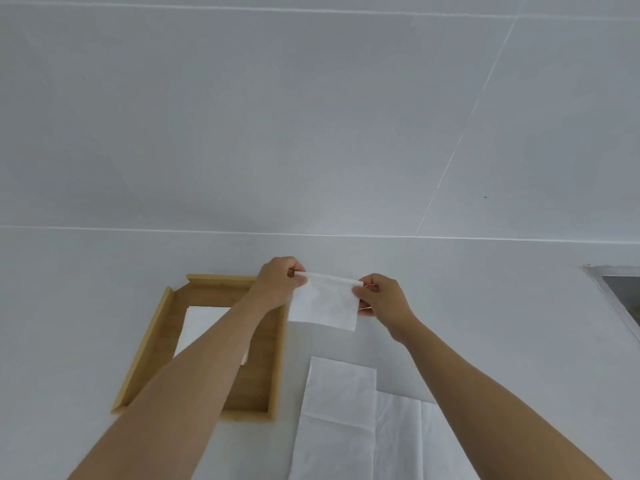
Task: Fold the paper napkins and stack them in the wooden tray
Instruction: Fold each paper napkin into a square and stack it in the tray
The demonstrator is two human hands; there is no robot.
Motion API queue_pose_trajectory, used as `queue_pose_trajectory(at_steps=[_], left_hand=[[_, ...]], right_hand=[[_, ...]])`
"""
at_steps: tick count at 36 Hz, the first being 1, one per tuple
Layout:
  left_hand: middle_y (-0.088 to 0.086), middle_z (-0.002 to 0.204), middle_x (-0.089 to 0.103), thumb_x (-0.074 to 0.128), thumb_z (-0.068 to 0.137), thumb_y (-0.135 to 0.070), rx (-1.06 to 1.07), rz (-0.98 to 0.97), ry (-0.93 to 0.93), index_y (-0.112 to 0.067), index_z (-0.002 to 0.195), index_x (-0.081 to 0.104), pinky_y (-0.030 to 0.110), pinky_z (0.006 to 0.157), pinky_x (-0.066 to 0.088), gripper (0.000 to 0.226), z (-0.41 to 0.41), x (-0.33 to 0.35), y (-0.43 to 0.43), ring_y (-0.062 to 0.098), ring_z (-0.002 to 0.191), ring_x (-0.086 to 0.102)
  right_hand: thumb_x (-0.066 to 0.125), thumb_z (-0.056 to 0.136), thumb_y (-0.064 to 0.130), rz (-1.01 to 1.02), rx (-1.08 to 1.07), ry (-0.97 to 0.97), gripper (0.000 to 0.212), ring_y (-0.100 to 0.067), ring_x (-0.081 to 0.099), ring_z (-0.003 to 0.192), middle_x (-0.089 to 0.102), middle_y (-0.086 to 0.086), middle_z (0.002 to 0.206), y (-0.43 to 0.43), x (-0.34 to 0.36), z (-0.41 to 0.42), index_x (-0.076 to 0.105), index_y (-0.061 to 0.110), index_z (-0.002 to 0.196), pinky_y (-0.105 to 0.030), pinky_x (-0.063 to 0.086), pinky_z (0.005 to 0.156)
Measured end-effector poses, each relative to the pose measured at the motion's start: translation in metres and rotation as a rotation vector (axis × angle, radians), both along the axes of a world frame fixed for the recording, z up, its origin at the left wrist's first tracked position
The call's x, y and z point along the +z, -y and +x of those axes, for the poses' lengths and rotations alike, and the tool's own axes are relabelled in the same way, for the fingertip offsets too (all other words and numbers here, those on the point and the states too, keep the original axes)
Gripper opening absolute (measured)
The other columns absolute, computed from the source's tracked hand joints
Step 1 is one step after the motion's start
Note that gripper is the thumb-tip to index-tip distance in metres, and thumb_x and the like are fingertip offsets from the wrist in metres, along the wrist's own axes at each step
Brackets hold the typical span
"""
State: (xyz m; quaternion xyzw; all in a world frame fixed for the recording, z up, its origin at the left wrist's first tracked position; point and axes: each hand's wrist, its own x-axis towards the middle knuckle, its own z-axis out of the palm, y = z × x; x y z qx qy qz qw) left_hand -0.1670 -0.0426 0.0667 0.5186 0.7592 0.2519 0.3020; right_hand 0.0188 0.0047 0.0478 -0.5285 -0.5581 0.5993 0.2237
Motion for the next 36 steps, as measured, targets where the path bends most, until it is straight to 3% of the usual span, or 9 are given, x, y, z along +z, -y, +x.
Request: queue_pose_trajectory(at_steps=[8,12,16,21,26,28,32,34,36], left_hand=[[0.008,0.087,0.056,0.055,0.088,-0.005,0.186,0.042,0.018,-0.002,0.092,0.061,0.018,0.061,0.037,0.008,-0.060,0.028,0.048,0.021,0.082,0.050],[0.013,0.092,0.058,0.054,0.087,-0.003,0.275,0.023,0.047,-0.010,0.090,0.057,0.033,0.067,0.050,0.008,-0.088,0.028,0.071,0.027,0.083,0.056],[0.005,0.093,0.052,0.053,0.088,-0.001,0.318,0.008,-0.015,-0.005,0.108,0.056,0.019,0.061,0.041,0.021,-0.106,0.019,0.091,0.020,0.086,0.050],[0.003,0.097,0.050,0.052,0.089,0.000,0.361,-0.023,-0.031,-0.004,0.117,0.052,0.023,0.081,0.035,0.028,-0.116,-0.003,0.106,0.017,0.092,0.049],[0.010,0.112,0.056,0.050,0.090,0.001,0.383,-0.046,-0.043,-0.004,0.118,0.051,0.022,0.083,0.036,0.028,-0.119,-0.024,0.112,0.014,0.096,0.046],[0.013,0.118,0.058,0.049,0.091,0.001,0.394,-0.050,-0.049,-0.004,0.117,0.051,0.022,0.084,0.036,0.027,-0.120,-0.031,0.111,0.015,0.097,0.048],[0.014,0.121,0.059,0.047,0.092,0.000,0.422,-0.058,-0.064,-0.004,0.118,0.051,0.022,0.084,0.037,0.027,-0.123,-0.040,0.110,0.024,0.109,0.055],[0.015,0.120,0.058,0.048,0.092,0.000,0.430,-0.053,-0.071,-0.004,0.120,0.050,0.022,0.084,0.037,0.028,-0.123,-0.043,0.108,0.025,0.108,0.055],[0.014,0.117,0.058,0.048,0.092,-0.001,0.431,-0.048,-0.078,-0.004,0.120,0.049,0.022,0.084,0.037,0.028,-0.124,-0.047,0.105,0.022,0.102,0.054]], right_hand=[[0.053,0.089,0.000,0.015,0.141,-0.114,0.017,-0.016,0.058,0.054,0.058,-0.005,0.065,0.021,0.027,-0.070,0.054,0.010,0.075,-0.021,0.055,0.049],[0.052,0.089,0.001,-0.026,0.205,-0.115,0.011,-0.014,0.060,0.051,0.059,-0.006,0.066,0.039,0.026,-0.103,0.053,0.006,0.080,-0.025,0.058,0.048],[0.052,0.089,0.000,-0.060,0.231,-0.079,0.012,-0.016,0.059,0.058,0.055,-0.006,0.069,0.056,0.016,-0.128,0.050,0.006,0.079,-0.027,0.060,0.050],[0.047,0.092,0.004,-0.027,0.297,0.062,0.005,-0.025,0.062,0.075,0.055,-0.010,0.085,0.072,-0.001,-0.145,0.051,0.007,0.092,-0.038,0.061,0.067],[0.044,0.093,0.007,0.002,0.349,0.215,0.006,-0.039,0.068,0.086,0.057,-0.012,0.094,0.079,-0.010,-0.157,0.047,0.011,0.095,-0.046,0.059,0.078],[0.043,0.094,0.007,0.002,0.349,0.249,0.010,-0.038,0.068,0.085,0.056,-0.010,0.094,0.079,-0.013,-0.161,0.049,0.010,0.101,-0.041,0.060,0.074],[0.042,0.095,0.007,0.023,0.353,0.290,0.019,-0.016,0.057,0.054,0.055,-0.008,0.092,0.078,-0.021,-0.167,0.050,0.007,0.112,-0.022,0.052,0.049],[0.041,0.094,0.008,0.044,0.344,0.314,0.014,-0.012,0.054,0.052,0.056,-0.008,0.092,0.078,-0.026,-0.171,0.050,0.010,0.105,-0.015,0.047,0.040],[0.041,0.093,0.007,0.067,0.337,0.346,0.011,-0.018,0.059,0.061,0.058,-0.009,0.093,0.078,-0.030,-0.173,0.048,0.012,0.099,-0.017,0.051,0.042]])
